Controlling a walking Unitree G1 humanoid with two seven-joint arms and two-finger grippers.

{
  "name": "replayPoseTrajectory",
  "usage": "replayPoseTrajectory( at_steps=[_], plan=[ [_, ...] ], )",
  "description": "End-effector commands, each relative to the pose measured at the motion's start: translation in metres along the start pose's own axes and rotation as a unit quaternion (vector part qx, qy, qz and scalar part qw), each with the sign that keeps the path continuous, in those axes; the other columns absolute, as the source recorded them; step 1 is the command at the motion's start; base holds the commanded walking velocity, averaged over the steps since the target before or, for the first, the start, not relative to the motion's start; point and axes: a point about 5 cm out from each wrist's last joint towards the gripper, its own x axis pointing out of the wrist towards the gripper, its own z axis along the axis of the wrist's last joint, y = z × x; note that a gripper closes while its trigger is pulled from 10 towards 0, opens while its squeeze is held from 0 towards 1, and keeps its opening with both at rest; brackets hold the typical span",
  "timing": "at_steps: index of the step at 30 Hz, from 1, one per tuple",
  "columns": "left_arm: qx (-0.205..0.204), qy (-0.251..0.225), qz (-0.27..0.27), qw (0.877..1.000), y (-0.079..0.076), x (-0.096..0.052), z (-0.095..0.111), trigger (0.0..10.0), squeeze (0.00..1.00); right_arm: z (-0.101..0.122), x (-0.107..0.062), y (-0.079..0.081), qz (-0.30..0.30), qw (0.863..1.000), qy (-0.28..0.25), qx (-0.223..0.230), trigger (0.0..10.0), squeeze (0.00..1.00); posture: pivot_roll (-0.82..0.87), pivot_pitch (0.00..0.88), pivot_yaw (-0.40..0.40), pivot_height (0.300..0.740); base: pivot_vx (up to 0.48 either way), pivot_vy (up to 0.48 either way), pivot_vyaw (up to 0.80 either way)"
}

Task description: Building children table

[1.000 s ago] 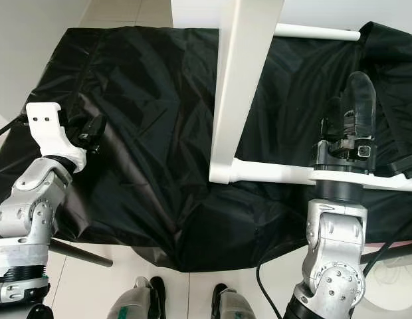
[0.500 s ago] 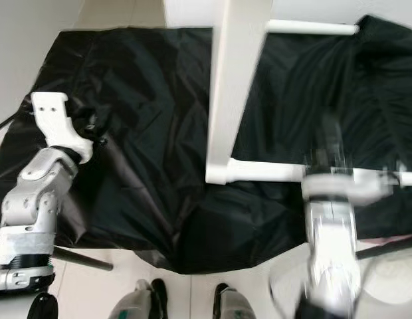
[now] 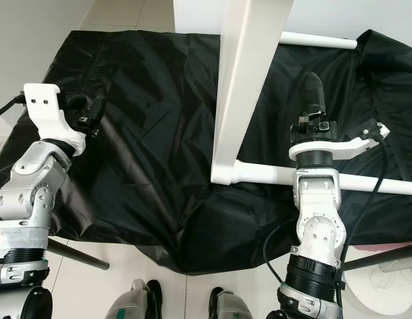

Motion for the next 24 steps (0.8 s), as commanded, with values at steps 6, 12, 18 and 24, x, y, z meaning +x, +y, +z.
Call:
replayPoseTrajectory(
  at_steps=[6,12,18,24],
  plan=[
    [-0.001,0.001,0.011,1.000,0.002,-0.006,-0.002,10.0,0.00,0.013,-0.037,-0.011,-0.072,0.995,-0.053,0.042,10.0,0.00,0.03,0.181,-0.034,0.740,0.000,0.000,0.00],
    [-0.007,0.011,0.014,1.000,0.003,-0.013,-0.007,10.0,0.00,0.012,-0.067,-0.002,-0.102,0.989,-0.077,0.079,10.0,0.00,0.01,0.214,-0.012,0.740,0.000,0.000,0.00],
    [-0.007,0.014,0.003,1.000,-0.002,-0.011,-0.009,10.0,0.00,0.006,-0.068,0.000,-0.094,0.988,-0.079,0.094,10.0,0.00,0.01,0.213,-0.009,0.740,0.000,0.000,0.00],
    [-0.003,0.016,0.003,1.000,0.001,-0.010,-0.009,10.0,0.00,0.008,-0.051,-0.007,-0.076,0.996,-0.046,0.026,10.0,0.00,0.02,0.201,-0.006,0.740,0.000,0.000,0.00]
  ],
)
